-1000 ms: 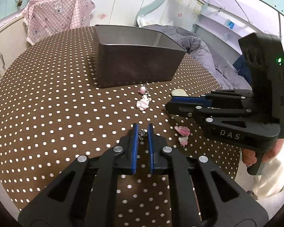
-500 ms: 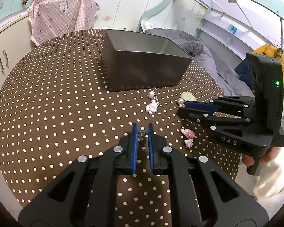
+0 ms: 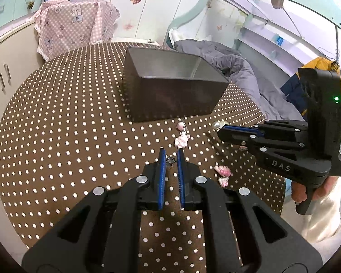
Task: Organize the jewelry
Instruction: 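Carry both charms over the gray box with both tools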
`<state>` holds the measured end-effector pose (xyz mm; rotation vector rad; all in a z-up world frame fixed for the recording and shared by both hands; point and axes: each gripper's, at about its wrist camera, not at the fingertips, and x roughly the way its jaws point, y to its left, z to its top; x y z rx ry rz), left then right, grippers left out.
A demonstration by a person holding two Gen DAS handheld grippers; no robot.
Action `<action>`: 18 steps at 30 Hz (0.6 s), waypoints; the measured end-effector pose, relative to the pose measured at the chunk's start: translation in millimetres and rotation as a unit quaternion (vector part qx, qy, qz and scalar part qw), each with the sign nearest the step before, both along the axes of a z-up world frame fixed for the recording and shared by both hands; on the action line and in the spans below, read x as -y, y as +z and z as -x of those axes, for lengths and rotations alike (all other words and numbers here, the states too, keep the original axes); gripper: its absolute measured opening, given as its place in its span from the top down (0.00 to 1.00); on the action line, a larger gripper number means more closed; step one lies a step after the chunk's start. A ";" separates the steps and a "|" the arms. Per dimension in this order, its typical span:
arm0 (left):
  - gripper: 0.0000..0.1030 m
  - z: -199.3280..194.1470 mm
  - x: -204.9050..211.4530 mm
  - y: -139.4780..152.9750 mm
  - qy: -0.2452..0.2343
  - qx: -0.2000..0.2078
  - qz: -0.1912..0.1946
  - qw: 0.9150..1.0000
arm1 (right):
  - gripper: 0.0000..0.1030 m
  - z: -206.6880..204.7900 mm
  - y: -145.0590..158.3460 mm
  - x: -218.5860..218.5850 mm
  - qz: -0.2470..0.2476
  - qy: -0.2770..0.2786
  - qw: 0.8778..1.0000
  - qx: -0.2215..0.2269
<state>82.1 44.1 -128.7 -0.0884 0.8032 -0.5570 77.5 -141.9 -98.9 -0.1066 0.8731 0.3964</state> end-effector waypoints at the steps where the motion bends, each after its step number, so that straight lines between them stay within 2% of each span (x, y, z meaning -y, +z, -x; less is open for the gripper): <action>1: 0.90 -1.2 0.4 2.6 0.000 0.003 0.001 1.000 | 0.94 0.3 3.2 0.7 -0.003 0.000 1.000 0.003; 8: 0.90 -14.2 3.4 21.8 0.002 0.025 0.004 1.000 | 0.94 0.8 28.4 5.3 -0.012 -0.006 0.999 0.036; 18: 0.90 -37.3 15.6 50.8 -0.002 0.069 0.011 0.998 | 0.94 -24.1 55.0 13.4 -0.022 -0.021 0.997 0.074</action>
